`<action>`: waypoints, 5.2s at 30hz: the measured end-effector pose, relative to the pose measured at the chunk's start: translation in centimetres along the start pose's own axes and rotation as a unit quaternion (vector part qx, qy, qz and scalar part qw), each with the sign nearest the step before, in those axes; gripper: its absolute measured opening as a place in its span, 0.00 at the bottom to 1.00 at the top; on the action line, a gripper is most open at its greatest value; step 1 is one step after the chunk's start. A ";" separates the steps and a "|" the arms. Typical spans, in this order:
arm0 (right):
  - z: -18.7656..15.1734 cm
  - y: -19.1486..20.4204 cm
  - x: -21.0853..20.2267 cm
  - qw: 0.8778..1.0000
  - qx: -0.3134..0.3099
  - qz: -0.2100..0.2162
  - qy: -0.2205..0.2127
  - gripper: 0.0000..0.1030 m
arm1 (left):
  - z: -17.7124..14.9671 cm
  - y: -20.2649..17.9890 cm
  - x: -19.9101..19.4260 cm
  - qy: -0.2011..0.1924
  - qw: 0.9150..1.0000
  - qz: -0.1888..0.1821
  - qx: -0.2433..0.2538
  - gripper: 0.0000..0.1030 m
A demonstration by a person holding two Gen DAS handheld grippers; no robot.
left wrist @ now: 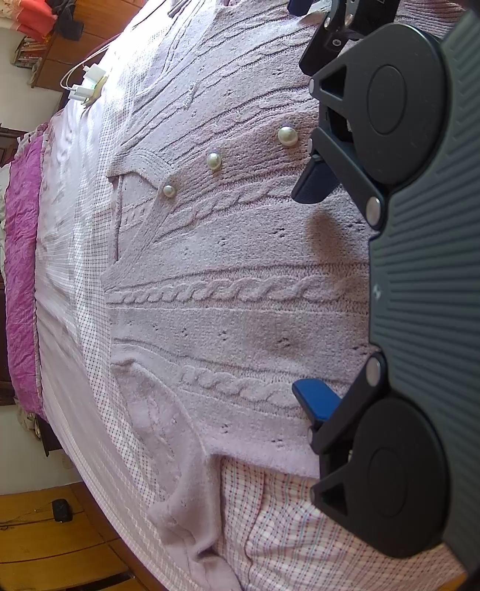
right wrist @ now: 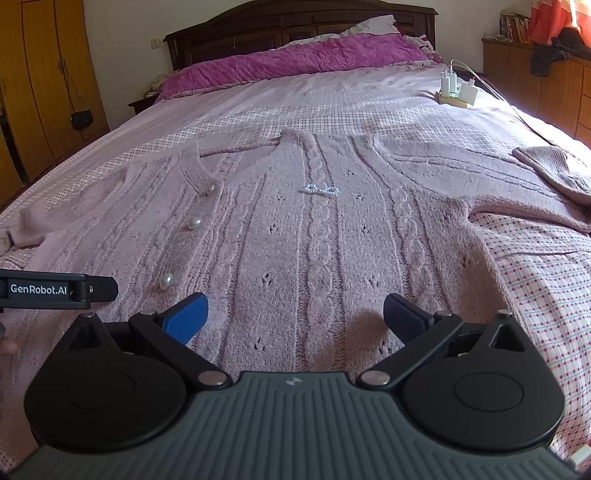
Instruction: Fold small clothes
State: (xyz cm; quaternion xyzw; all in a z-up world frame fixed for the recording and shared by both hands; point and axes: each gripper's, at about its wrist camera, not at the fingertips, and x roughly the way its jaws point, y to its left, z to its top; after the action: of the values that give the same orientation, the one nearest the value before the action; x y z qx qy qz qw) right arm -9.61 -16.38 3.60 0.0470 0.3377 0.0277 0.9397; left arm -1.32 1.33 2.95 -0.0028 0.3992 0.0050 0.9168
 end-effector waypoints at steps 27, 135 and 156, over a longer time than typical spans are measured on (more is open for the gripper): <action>8.8 -16.6 0.4 0.997 0.025 -0.033 -0.071 0.92 | 1.6 0.6 0.8 0.013 1.000 0.011 -0.016 1.00; 9.8 1.4 5.5 0.992 0.057 0.107 -0.015 0.52 | 9.2 7.9 3.2 -0.070 0.995 0.004 -0.070 1.00; 10.9 -9.8 13.8 0.995 0.074 -0.068 -0.024 0.55 | 10.5 6.7 9.9 -0.004 0.992 -0.083 -0.098 0.16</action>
State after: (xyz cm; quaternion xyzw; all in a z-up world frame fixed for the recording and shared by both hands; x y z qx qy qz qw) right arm 8.21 -25.71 2.20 0.0938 0.3189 -0.0620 0.9411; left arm 13.05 8.17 2.83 -0.1253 0.3918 -0.0320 0.9109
